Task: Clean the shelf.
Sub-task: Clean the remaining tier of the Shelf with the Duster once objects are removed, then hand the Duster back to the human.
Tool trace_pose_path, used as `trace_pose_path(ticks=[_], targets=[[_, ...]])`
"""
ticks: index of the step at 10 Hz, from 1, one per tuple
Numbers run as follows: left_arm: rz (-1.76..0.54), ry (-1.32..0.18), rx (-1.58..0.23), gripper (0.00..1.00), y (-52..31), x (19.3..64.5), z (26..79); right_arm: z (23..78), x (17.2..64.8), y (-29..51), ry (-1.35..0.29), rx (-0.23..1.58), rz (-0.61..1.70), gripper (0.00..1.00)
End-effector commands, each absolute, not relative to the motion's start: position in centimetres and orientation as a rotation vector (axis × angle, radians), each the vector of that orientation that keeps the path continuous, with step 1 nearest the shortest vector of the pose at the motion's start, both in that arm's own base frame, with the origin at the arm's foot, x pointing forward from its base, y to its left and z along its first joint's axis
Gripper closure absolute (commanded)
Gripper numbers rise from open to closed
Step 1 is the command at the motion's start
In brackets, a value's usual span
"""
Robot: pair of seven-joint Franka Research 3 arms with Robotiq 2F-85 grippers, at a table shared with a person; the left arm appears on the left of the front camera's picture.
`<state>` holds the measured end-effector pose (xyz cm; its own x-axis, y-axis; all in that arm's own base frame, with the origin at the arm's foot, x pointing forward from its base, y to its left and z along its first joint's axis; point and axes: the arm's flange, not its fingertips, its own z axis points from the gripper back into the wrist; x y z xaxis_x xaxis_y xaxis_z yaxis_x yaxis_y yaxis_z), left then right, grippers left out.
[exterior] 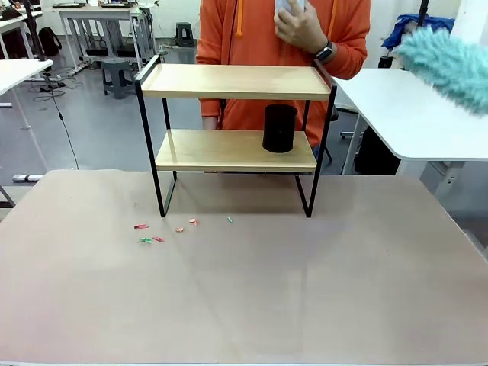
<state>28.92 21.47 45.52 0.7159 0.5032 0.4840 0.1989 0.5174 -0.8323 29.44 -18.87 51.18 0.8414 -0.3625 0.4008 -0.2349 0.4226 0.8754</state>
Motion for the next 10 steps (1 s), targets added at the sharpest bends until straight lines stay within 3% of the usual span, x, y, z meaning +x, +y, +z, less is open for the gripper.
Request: trace_pose_path(ticks=[1, 2, 3, 10], targets=[[0.193, -0.812, -1.046, 0.0, 21.2, 28.9, 45.3, 48.3, 30.5, -13.5, -0.486, 0.968, -0.306, 0.87], [0.193, -0.812, -1.046, 0.0, 21.2, 28.9, 45.3, 47.8, 31.3, -12.4, -0.462, 0.875, -0.318, 0.87], [0.193, -0.812, -1.046, 0.0, 21.2, 28.9, 45.3, 48.3, 29.6, -17.9, -0.579, 1.039, -0.193, 0.87], [0.193, -0.812, -1.046, 0.0, 21.2, 28.9, 45.3, 48.3, 29.6, -17.9, -0.579, 1.039, -0.193, 0.87]])
